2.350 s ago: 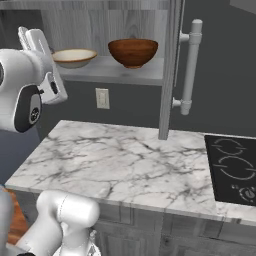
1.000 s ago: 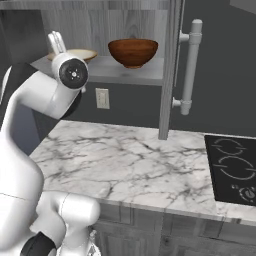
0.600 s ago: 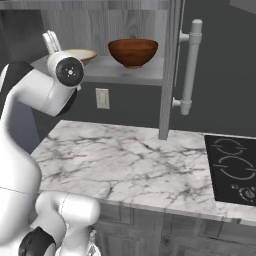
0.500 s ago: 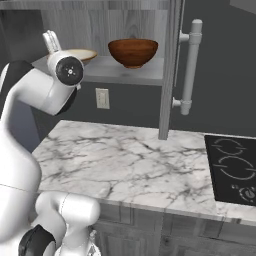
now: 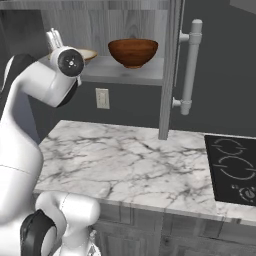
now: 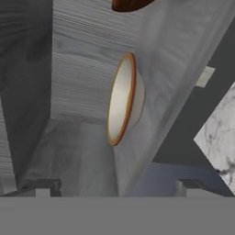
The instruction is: Move the bowls from the cabinet to the plates on the dining table.
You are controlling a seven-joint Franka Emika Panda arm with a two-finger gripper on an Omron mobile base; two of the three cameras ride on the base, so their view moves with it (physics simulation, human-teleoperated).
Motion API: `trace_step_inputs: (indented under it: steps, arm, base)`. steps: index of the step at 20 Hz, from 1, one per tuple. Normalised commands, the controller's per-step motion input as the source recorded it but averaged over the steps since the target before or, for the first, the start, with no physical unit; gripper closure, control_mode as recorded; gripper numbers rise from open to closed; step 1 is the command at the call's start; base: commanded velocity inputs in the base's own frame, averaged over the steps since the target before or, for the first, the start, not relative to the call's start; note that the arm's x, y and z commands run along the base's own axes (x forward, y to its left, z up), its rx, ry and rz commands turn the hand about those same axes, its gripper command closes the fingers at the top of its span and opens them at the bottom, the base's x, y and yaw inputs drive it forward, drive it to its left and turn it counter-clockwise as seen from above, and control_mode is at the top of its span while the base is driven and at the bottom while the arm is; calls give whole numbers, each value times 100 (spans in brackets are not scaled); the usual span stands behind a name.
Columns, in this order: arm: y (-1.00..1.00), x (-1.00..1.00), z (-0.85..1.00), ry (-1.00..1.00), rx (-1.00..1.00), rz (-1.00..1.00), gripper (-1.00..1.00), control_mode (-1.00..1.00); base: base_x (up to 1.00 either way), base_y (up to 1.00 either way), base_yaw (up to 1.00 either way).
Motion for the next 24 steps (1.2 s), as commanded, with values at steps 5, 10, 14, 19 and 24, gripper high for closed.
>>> trace_step_inputs:
  steps: [5, 10, 14, 19, 24]
  arm:
    - [3, 31, -1, 2, 2, 0, -100, -100]
    - [4, 30, -5, 0, 3, -1, -100, -100]
    - [9, 28, -13, 0, 0, -1, -100, -100]
    - [6, 34, -6, 0, 0, -1, -100, -100]
    - [0, 31, -5, 0, 1, -2, -100, -100]
  base:
    - [0, 0, 0]
    - [0, 0, 0]
    - [0, 0, 0]
    - [0, 0, 0]
    - [0, 0, 0]
